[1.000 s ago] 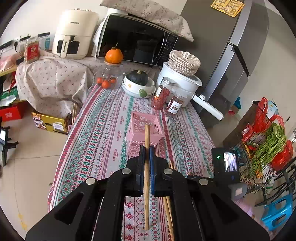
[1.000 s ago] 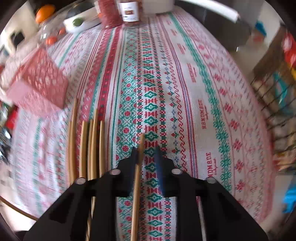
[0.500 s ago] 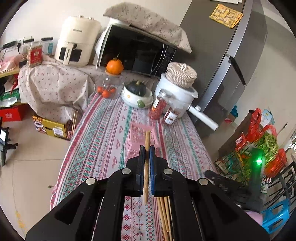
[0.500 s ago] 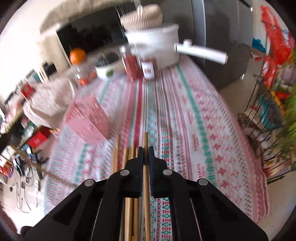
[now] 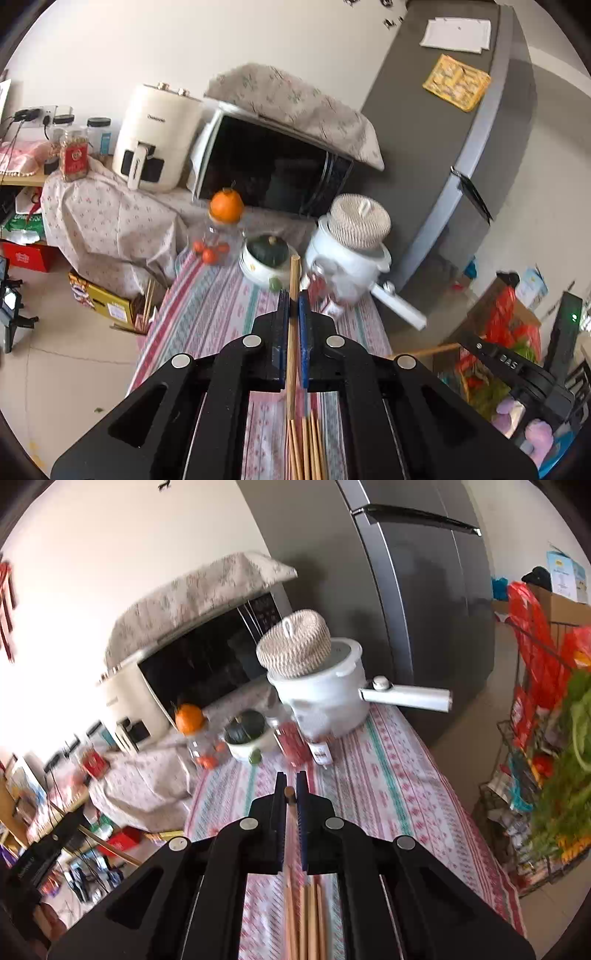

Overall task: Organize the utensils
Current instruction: 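Lift both held chopsticks and carry them over the pink holder, then open the left gripper over the pink holder while the right gripper opens too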

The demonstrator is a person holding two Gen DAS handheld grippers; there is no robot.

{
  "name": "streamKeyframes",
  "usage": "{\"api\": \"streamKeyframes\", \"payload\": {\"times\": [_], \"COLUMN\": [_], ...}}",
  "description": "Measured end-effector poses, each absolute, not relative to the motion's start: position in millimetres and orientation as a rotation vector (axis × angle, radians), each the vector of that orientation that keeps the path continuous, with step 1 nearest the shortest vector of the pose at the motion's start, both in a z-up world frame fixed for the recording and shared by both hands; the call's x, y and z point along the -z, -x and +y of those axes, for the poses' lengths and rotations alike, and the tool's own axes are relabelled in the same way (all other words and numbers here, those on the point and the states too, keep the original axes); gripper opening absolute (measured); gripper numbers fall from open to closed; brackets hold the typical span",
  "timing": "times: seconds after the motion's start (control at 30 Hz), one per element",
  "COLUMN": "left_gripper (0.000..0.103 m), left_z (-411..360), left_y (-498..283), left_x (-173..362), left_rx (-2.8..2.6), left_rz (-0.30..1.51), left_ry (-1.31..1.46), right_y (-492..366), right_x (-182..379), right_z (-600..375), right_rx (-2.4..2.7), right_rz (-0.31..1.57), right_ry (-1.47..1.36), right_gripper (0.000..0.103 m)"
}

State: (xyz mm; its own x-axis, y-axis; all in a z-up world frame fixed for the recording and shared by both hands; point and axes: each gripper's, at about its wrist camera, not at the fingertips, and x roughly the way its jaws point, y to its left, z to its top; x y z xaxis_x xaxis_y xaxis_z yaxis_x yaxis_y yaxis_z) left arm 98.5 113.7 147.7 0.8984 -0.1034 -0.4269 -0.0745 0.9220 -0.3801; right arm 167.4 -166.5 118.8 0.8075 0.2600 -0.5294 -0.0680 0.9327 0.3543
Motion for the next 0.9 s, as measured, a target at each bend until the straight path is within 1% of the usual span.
{"api": "streamKeyframes", "payload": {"times": [0.23, 0.43, 0.5, 0.57, 0.67, 0.8, 0.9], "left_gripper": [0.004, 0.006, 0.008, 0.014, 0.018, 0.019, 0.02], "left_z": [123.7, 130.0, 138.6, 149.0, 161.7, 173.1, 178.1], "left_y": [-136.9, -173.6, -172.5, -163.6, -153.4, -148.3, -148.3], "left_x": [-151.9, -115.3, -104.2, -98.3, -96.2, -97.3, -95.5], "left_rx": [-0.047, -0.075, -0.095, -0.127, -0.17, -0.168, -0.161], "left_rz": [0.438, 0.522, 0.538, 0.526, 0.511, 0.512, 0.516], "left_ry": [0.406, 0.437, 0.481, 0.52, 0.551, 0.572, 0.585], "right_y": [-193.7, -206.7, -210.5, -213.6, -221.8, -236.2, -249.6], "right_x": [-140.9, -142.7, -143.2, -144.5, -147.3, -144.1, -130.4], "right_z": [-155.3, -139.8, -134.8, -130.7, -123.1, -109.2, -99.0], "right_rx": [-0.203, -0.232, -0.241, -0.242, -0.245, -0.229, -0.221], "right_rz": [0.573, 0.578, 0.584, 0.582, 0.587, 0.589, 0.616], "right_ry": [-0.368, -0.385, -0.396, -0.405, -0.419, -0.435, -0.456], "right_gripper": [0.006, 0.006, 0.006, 0.006, 0.006, 0.006, 0.006]}}
